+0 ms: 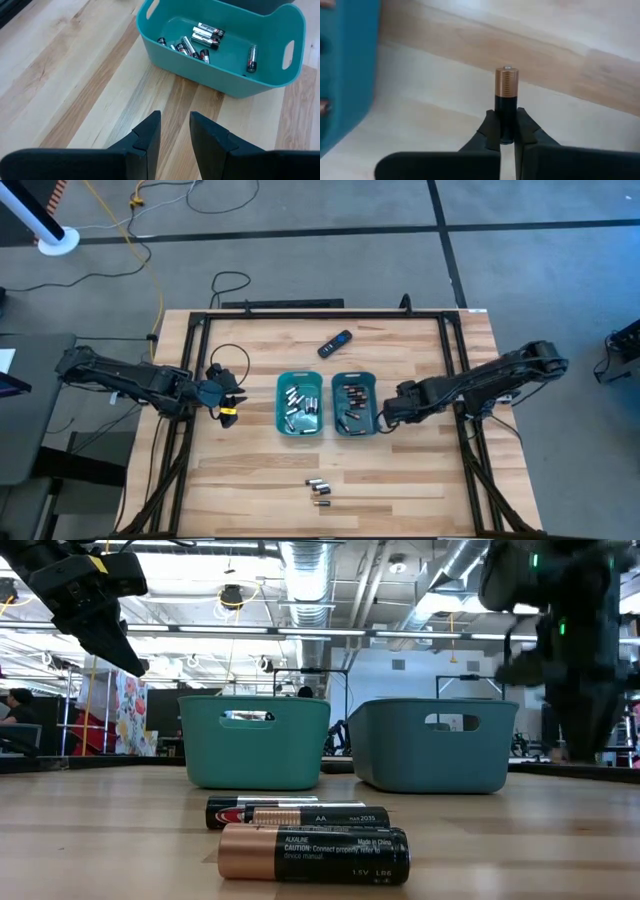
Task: Sort batteries
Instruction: Put the copper and black battery into the blue bin
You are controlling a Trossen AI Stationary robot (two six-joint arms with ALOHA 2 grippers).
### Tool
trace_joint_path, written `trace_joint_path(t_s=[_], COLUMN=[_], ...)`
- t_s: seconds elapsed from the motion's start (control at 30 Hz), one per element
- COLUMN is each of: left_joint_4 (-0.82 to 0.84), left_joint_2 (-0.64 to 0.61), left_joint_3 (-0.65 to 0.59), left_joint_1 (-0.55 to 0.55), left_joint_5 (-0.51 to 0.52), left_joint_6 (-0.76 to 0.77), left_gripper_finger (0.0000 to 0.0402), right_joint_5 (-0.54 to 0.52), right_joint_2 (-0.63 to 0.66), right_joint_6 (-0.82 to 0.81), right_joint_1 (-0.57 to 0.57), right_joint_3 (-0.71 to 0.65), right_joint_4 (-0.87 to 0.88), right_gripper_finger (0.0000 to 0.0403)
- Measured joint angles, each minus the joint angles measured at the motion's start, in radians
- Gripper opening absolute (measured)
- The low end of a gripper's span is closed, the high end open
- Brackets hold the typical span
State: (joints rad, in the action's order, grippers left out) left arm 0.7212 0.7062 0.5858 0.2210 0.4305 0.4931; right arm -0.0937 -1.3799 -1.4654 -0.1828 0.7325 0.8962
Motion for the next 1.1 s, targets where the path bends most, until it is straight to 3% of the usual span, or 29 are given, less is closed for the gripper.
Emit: trace_joint_path(t_s=[0.23,0.4,0.6,0.8,1.1], left_joint_4=[0.000,-0.001,-0.001,-0.001,-0.001], left_joint_2=[0.000,0.000,0.000,0.000,0.000], left_joint_3=[0.000,0.000,0.000,0.000,0.000], left_joint_1=[0.000,0.000,0.000,0.000,0.000], left_joint_5=[0.000,0.000,0.000,0.000,0.000], left_joint_6=[0.006,-0.030,-0.073,-0.048,-0.012], left_gripper_finger=[0.0100,0.0100,0.0100,0.0100,0.0100], right_joint_5=[-0.076,-0.190,-0.206,-0.105,0.069], right_joint_2=[0.064,0.041,-0.077,-0.257,-0.501], right_joint_6=[0.096,0.219,0.404,0.554,0.584], right_joint_1=[0.010,0.043,0.119,0.177,0.192], right_joint_3=[0.214,0.393,0.540,0.609,0.617], right_joint_4=[0.219,0.209,0.165,0.061,0.034], right_gripper_finger=[0.0012,0.0011,0.0011,0.0011,0.0011])
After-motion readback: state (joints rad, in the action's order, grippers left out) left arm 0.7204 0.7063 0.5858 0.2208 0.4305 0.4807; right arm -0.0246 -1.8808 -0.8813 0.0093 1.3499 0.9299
